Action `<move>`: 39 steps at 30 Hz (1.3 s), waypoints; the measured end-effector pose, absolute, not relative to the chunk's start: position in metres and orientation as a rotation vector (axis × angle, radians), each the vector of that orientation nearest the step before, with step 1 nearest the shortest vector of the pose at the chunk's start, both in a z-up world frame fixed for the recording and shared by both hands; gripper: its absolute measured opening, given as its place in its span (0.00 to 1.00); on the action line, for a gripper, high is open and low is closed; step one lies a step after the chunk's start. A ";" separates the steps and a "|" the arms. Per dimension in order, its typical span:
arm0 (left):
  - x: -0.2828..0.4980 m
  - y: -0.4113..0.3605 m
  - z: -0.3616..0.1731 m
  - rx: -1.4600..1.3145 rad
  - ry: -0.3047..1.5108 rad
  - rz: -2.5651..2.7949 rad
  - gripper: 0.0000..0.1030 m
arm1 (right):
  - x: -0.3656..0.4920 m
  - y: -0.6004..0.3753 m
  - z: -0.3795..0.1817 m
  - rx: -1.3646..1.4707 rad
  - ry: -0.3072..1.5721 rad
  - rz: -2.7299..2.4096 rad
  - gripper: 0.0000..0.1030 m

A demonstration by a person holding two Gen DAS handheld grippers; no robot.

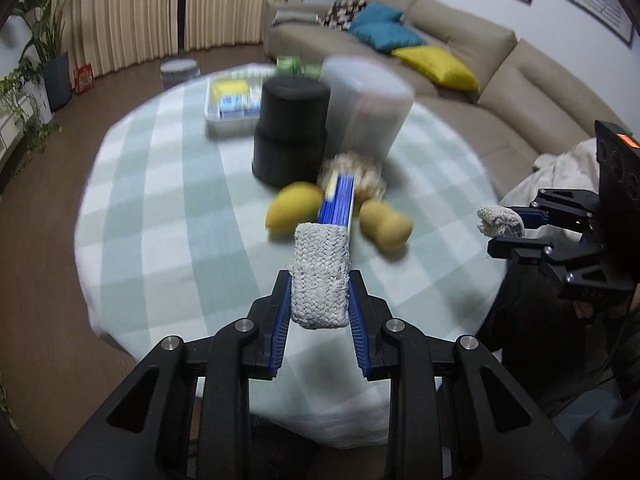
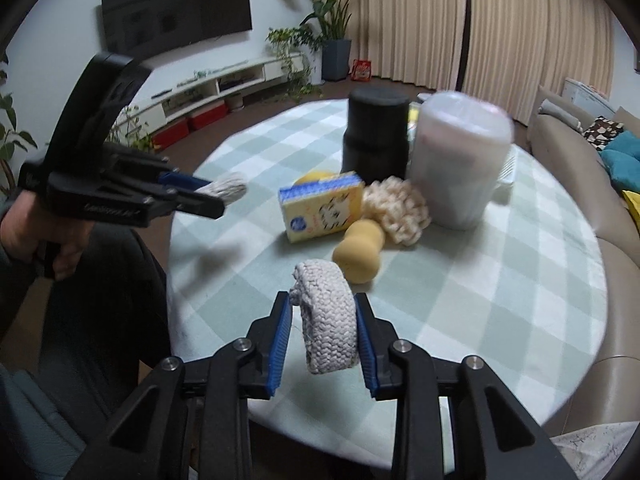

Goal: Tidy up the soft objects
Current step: 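Carry both white knitted scrubbers over the white tray with both tools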

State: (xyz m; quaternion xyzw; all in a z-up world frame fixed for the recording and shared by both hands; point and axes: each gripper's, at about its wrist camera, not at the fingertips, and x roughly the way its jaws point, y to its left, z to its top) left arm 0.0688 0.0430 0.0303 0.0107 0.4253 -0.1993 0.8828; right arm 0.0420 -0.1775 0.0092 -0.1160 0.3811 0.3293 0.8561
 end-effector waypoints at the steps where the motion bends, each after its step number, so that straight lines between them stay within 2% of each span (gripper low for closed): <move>1: 0.069 0.044 0.039 0.020 0.868 -0.415 0.24 | 0.042 -0.182 0.018 -0.233 0.788 0.688 0.32; 12: 0.102 0.058 0.129 0.051 0.680 -0.367 0.24 | 0.067 -0.231 0.110 -0.211 0.621 0.581 0.32; 22: 0.193 0.060 0.186 0.094 0.618 -0.336 0.24 | 0.139 -0.259 0.180 -0.257 0.509 0.514 0.32; 32: 0.284 0.040 0.191 0.134 0.668 -0.334 0.24 | 0.237 -0.266 0.223 -0.272 0.505 0.471 0.32; 39: 0.353 0.021 0.169 0.147 0.734 -0.346 0.24 | 0.302 -0.253 0.220 -0.272 0.544 0.470 0.32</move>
